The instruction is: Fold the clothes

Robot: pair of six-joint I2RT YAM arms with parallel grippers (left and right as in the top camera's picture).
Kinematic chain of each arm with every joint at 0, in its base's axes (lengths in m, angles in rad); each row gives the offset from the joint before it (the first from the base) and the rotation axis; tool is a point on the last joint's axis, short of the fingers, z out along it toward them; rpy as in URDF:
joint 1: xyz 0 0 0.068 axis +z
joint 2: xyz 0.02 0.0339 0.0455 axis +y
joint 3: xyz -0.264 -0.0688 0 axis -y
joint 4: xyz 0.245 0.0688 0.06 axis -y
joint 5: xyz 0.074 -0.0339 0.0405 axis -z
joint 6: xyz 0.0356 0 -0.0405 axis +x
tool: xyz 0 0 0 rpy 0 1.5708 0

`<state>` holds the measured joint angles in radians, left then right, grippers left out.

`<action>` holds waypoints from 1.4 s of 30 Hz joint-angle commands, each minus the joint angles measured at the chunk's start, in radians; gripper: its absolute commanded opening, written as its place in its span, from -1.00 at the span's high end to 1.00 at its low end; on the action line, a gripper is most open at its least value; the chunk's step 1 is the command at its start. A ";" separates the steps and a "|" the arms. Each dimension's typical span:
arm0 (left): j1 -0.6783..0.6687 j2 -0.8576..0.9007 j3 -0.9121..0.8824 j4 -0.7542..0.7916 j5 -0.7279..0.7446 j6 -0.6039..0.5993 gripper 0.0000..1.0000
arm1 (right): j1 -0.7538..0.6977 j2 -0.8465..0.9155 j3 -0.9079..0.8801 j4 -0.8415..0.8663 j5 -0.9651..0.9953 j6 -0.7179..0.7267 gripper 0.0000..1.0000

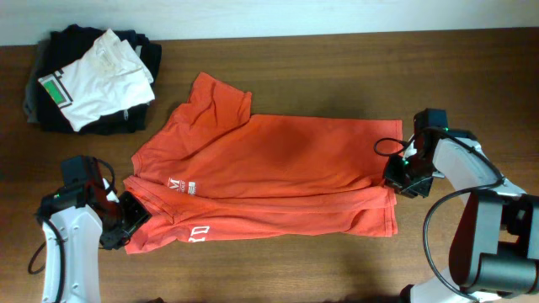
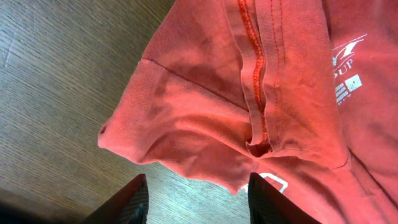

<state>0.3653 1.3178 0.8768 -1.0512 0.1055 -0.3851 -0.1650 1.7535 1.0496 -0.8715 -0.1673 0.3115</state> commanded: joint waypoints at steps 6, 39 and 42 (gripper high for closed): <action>0.003 -0.011 -0.003 0.003 0.014 0.017 -0.02 | -0.006 0.000 0.017 -0.029 -0.038 0.011 0.38; 0.003 -0.011 -0.003 0.002 0.014 0.019 -0.02 | -0.006 0.003 0.002 -0.112 0.048 0.011 0.76; 0.003 -0.011 -0.003 0.003 0.014 0.019 -0.02 | -0.006 0.003 0.002 -0.081 0.047 0.011 0.80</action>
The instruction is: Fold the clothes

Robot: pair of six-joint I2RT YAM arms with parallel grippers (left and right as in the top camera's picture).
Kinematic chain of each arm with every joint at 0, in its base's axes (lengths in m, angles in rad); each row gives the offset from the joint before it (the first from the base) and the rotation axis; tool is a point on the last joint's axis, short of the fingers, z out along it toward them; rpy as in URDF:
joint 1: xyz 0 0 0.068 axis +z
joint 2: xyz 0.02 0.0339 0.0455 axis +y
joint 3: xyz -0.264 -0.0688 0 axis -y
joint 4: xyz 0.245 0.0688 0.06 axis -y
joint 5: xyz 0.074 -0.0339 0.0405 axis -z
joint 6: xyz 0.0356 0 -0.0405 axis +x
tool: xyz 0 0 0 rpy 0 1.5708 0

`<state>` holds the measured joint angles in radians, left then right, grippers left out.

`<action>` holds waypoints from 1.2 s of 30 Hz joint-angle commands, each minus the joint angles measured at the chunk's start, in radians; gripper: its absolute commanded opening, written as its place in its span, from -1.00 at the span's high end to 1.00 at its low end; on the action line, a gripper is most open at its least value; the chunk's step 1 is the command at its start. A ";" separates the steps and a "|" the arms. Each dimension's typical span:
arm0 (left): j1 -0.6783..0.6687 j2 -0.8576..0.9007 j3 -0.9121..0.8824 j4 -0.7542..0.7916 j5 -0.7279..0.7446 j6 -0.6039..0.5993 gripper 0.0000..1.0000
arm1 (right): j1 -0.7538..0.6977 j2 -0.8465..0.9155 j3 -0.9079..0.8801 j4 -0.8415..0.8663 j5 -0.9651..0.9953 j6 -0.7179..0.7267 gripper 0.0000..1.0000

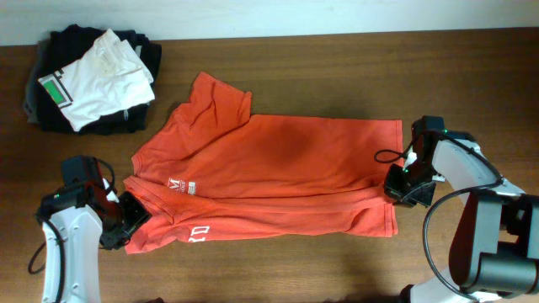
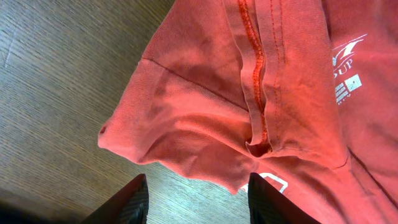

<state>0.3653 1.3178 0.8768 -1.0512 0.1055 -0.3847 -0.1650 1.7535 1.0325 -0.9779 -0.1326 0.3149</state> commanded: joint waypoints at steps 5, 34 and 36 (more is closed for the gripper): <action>0.003 -0.011 -0.003 0.003 0.014 0.019 -0.02 | -0.006 0.003 0.019 0.110 -0.012 0.058 0.92; -0.228 -0.134 0.074 0.023 0.195 0.132 0.15 | 0.028 0.003 0.047 -0.103 -0.189 -0.142 0.91; -0.275 -0.103 0.074 0.026 0.195 0.108 0.14 | 0.035 0.003 -0.017 -0.036 -0.189 -0.115 0.91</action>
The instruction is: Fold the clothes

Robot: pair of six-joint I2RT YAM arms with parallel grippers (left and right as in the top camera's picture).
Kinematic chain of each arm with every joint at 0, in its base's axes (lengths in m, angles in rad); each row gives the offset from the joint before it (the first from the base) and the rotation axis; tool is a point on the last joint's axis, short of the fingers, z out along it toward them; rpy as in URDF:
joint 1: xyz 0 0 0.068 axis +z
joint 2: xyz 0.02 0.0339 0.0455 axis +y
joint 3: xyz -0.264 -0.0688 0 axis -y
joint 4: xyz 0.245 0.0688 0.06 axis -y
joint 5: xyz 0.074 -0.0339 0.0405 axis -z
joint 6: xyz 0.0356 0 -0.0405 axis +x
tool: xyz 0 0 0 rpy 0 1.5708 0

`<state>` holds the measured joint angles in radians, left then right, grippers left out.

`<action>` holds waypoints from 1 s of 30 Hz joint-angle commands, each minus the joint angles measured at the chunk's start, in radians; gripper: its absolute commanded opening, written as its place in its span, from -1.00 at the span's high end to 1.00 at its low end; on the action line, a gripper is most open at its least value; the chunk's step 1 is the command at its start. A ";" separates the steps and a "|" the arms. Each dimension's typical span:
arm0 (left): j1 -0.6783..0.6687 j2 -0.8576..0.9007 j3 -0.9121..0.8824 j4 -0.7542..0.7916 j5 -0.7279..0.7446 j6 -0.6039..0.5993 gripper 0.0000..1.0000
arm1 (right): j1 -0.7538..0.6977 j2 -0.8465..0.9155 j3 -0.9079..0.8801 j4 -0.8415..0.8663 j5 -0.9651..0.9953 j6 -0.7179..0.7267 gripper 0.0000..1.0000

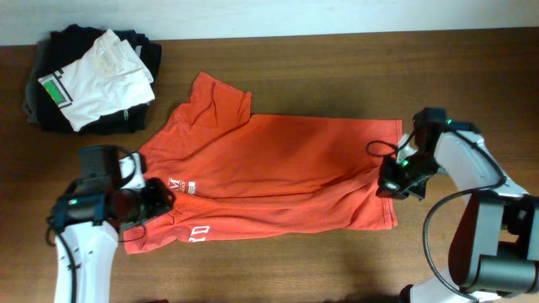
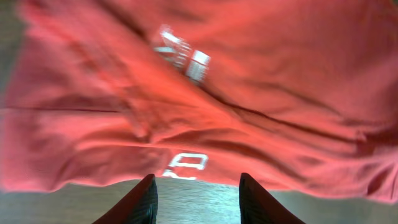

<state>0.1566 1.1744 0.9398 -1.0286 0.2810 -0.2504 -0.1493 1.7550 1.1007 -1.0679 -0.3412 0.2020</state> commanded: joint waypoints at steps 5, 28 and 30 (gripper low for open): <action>-0.125 0.146 0.011 0.004 0.019 -0.033 0.14 | 0.018 0.002 -0.196 0.187 0.047 0.099 0.91; -0.126 0.273 0.011 0.018 -0.023 -0.033 0.11 | -0.381 -0.061 -0.170 0.030 0.222 0.196 0.92; -0.126 0.273 0.011 0.017 -0.023 -0.033 0.12 | -0.379 -0.106 -0.170 0.004 0.222 0.194 0.92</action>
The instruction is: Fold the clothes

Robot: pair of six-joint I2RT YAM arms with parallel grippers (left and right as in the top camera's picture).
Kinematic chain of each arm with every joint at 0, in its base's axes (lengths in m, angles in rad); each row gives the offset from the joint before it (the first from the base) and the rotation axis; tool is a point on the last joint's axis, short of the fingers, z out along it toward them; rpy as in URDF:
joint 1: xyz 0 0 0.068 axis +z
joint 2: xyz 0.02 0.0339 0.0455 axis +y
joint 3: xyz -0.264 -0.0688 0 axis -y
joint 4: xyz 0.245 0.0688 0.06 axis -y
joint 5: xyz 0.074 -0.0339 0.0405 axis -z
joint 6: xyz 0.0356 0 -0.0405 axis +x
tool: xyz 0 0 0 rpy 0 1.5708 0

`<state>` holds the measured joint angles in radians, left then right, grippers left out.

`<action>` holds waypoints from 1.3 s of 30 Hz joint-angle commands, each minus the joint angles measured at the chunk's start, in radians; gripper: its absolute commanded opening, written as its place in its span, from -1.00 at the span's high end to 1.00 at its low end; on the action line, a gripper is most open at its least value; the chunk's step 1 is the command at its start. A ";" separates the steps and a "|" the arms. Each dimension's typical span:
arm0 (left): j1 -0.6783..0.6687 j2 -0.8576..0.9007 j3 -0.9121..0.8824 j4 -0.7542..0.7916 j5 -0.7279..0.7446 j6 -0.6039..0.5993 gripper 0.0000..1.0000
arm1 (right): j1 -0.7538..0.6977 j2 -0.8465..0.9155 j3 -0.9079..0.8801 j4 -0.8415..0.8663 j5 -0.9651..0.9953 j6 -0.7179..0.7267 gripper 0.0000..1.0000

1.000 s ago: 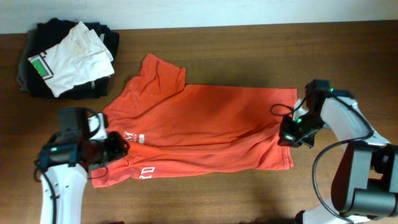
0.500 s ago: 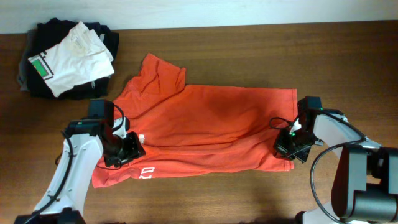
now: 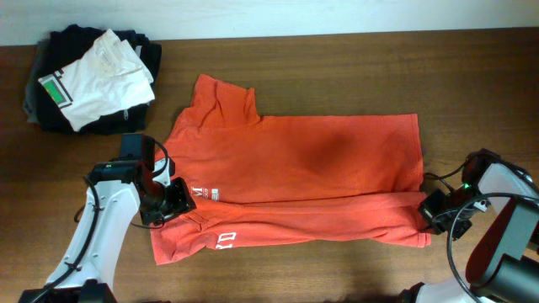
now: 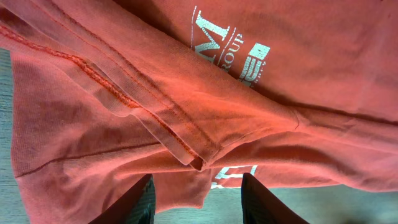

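An orange T-shirt [image 3: 303,168] lies spread across the wooden table, its lower part folded up into a long band along the front. My left gripper [image 3: 174,202] is over the shirt's left end by the white print. In the left wrist view that gripper [image 4: 198,205] is open, and a stitched fold of the shirt [image 4: 186,143] lies just beyond its fingers. My right gripper [image 3: 431,210] is at the shirt's lower right hem corner. The hem reaches into its jaws, which look shut on it.
A pile of folded dark and white clothes [image 3: 93,80] sits at the back left corner. The bare wooden table [image 3: 337,59] runs behind the shirt. Its front edge is near the right arm [image 3: 497,219].
The whole shirt now lies further right and flatter. My right gripper has moved right and toward the front with the hem corner. My left gripper has moved right, still open over the shirt's left end.
At the two oldest moments my left gripper stood open at the shirt's left sleeve, while my right gripper was at the right hem. Then the left gripper was further right over the print. Now the shirt lies further right and both grippers have shifted with it.
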<state>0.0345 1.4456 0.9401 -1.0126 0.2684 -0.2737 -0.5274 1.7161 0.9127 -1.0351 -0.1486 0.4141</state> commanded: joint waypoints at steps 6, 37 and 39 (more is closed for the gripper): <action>-0.004 0.002 0.011 -0.036 -0.010 -0.051 0.11 | 0.024 -0.138 0.018 -0.047 -0.052 -0.094 0.81; -0.179 0.174 -0.089 0.131 -0.043 -0.322 -0.21 | 0.208 -0.139 0.018 -0.008 -0.154 -0.145 -0.43; -0.179 0.174 -0.089 0.133 -0.043 -0.321 -0.15 | 0.208 -0.139 0.018 -0.008 -0.154 -0.145 -0.43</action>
<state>-0.1421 1.6104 0.8581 -0.8848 0.2131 -0.5800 -0.3298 1.5932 0.9138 -1.0435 -0.2977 0.2829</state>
